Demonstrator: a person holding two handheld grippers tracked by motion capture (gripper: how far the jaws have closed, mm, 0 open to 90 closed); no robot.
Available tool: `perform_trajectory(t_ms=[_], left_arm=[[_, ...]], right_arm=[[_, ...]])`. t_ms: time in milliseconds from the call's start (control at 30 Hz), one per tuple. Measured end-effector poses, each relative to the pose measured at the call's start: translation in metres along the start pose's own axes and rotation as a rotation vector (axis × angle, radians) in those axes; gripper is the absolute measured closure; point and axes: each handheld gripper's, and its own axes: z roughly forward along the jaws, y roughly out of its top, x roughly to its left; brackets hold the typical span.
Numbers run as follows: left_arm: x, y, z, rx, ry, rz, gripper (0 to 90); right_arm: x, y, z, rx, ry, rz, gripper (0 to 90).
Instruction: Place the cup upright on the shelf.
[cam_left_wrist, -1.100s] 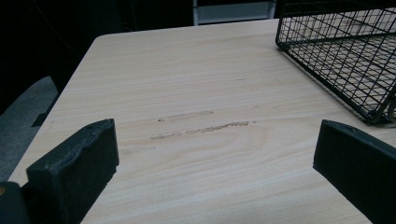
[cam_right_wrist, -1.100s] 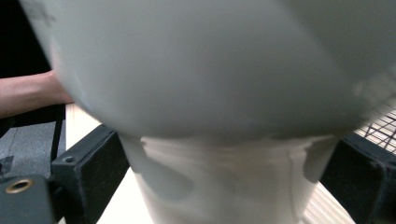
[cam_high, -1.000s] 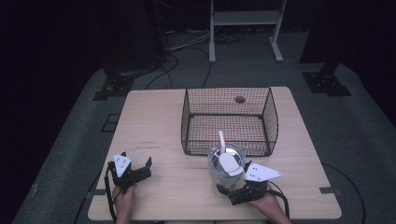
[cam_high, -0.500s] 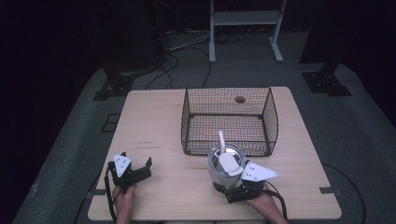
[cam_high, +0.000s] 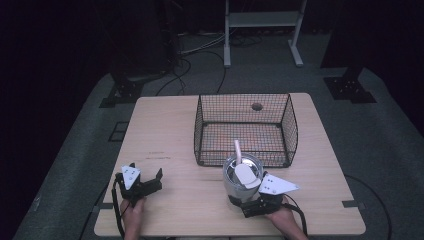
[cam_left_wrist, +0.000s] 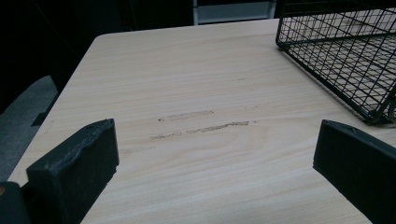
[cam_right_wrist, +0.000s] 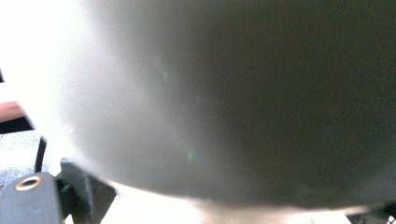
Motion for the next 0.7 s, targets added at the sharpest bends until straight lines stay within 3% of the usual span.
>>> perform_trajectory(t_ms=[167,367,500,700], left_arm=[[0.0,0.0,0.0,0.001,0.001,0.0,0.0],[0.0,0.0,0.0,-0.001,0.001,0.0,0.0],[0.0,0.0,0.0,0.001,0.001,0.001,0.0],[0.0,0.0,0.0,0.004,0.001,0.0,0.0]], right_arm=[[-0.002,0.003,-0.003,-0.001,0.031,0.028,9.2],[-0.002,0.011,-0.006,-0.003,0.031,0.005,9.2],[-0.005,0.021,-0.008,-0.013,0.058,0.028,9.2],[-0.011,0.041,-0.009,-0.004,0.073,0.013,9.1]])
